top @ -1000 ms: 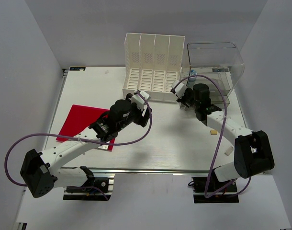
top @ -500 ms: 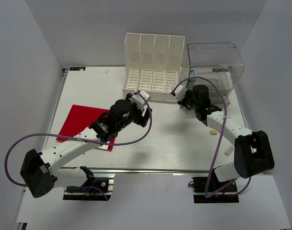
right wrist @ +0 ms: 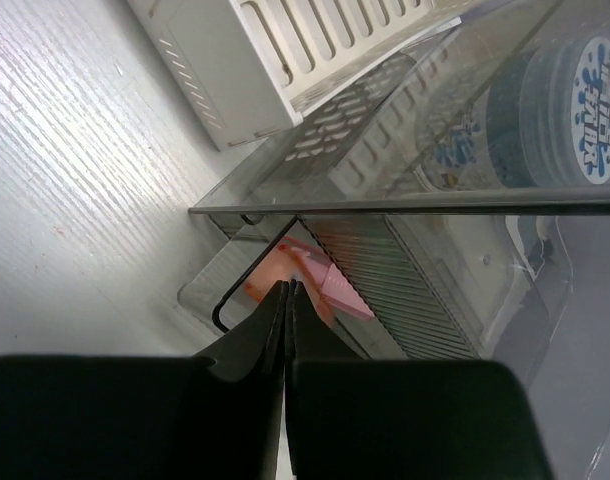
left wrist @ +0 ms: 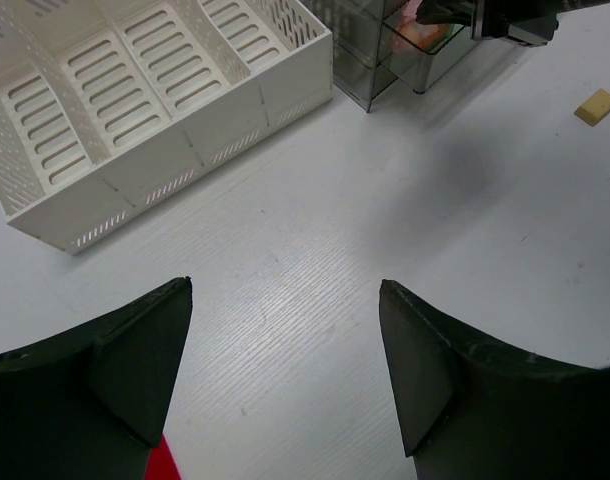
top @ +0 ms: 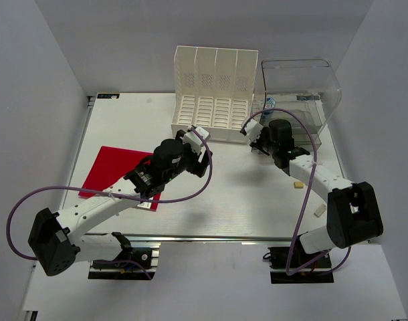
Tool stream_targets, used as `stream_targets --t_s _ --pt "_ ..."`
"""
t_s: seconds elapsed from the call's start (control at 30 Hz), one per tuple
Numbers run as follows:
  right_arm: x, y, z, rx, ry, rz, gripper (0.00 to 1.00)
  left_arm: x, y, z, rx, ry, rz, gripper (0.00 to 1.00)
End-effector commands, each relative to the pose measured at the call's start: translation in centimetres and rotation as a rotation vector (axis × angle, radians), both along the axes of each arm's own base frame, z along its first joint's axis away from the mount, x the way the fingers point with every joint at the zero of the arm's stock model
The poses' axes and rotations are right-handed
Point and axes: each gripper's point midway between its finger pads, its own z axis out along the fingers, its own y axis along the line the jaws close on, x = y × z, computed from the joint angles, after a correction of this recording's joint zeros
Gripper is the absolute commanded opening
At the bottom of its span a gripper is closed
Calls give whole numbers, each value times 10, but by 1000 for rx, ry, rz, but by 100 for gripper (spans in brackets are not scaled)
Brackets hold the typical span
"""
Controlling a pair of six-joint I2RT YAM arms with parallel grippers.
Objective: Organize the desk
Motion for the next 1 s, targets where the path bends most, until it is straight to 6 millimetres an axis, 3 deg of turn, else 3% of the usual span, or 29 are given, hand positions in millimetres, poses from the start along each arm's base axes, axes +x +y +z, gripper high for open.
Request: stream_targets --t_s 0.0,0.13,0.27,0.37,0.43,0.47,0.6,0.7,0.93,0.97 --pt "4 -4 15 5 -33 -20 0 -3 5 11 -22 -28 4 85" --pt "0 1 30 49 -44 -4 0 -3 6 11 -22 -28 7 85" --pt "-21 26 53 154 -7 128 0 -3 6 12 -23 -31 7 85" --pt "-47 36 53 186 67 240 0 -3 7 13 -26 -33 7 85" --pt "-64 34 41 160 128 288 0 -5 6 14 -29 -32 0 85" --pt "-74 35 35 163 158 317 5 -5 5 15 -31 -32 -5 85" --pt "-98 22 14 124 242 334 17 -9 3 20 -50 -35 -25 85" --pt "-105 5 8 115 248 256 22 -11 2 21 -58 -36 -37 85" --pt "-92 -47 13 139 203 -86 48 -13 12 32 -69 -97 -23 90" --pt "-92 -50 17 174 193 -133 56 -13 13 30 -73 -107 -21 92"
